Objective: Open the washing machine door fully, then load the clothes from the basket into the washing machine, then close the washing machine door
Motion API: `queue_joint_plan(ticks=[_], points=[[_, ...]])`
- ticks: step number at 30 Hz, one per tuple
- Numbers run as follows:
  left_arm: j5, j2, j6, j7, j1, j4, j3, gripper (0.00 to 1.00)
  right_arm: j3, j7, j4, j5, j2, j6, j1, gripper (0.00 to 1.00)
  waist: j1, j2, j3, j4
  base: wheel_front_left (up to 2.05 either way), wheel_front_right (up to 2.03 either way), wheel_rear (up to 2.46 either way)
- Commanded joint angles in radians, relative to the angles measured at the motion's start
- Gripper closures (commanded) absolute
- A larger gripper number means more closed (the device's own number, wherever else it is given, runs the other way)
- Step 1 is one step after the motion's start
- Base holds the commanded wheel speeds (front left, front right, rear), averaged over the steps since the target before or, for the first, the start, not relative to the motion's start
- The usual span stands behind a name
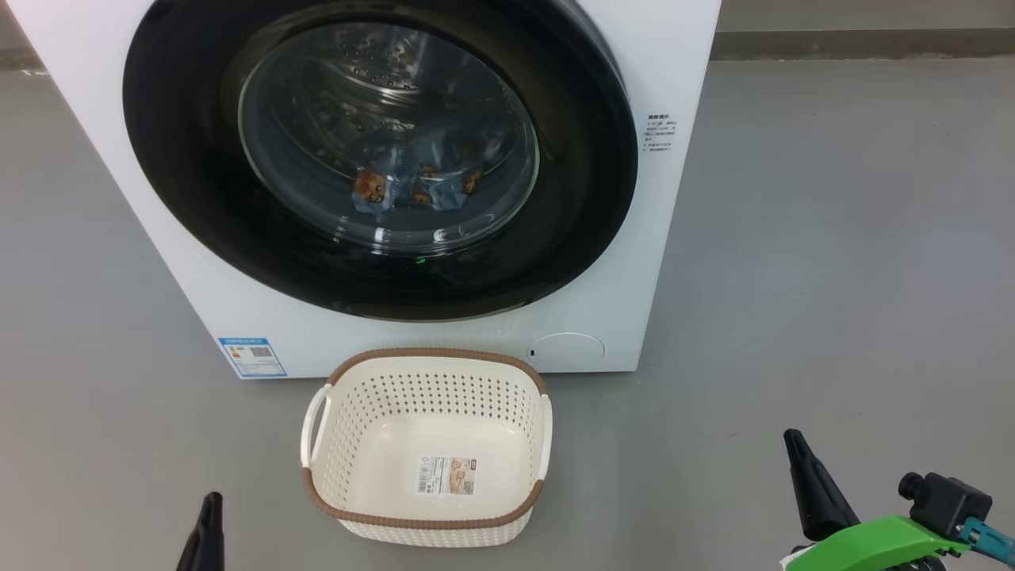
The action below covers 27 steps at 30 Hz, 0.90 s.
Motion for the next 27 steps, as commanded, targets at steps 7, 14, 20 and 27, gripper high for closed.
queue_joint_plan(ticks=[7,14,20,27], points=[[-0.078,0.003,-0.001,0.022,-0.062,-0.006,0.033,1.0,-0.013,0.023,-0.03,0.087,0.001,-0.001,-0.039,1.0,-0.0001,0.0,0.0,-0.001,0.0,0.0,0.0],[-0.139,-0.004,-0.001,0.04,-0.075,0.005,0.045,1.0,-0.023,0.043,-0.032,0.158,0.005,-0.001,-0.042,1.0,-0.0001,0.0,0.001,-0.001,0.0,0.0,0.0],[-0.191,-0.01,-0.001,0.057,-0.087,0.015,0.055,1.0,-0.031,0.061,-0.034,0.218,0.007,-0.001,-0.044,1.0,-0.0001,0.0,0.001,-0.002,0.0,0.0,0.0],[-0.251,-0.016,-0.002,0.076,-0.1,0.025,0.067,1.0,-0.04,0.082,-0.035,0.289,0.011,-0.001,-0.047,1.0,-0.0001,0.0,0.002,-0.003,0.0,0.0,0.0]])
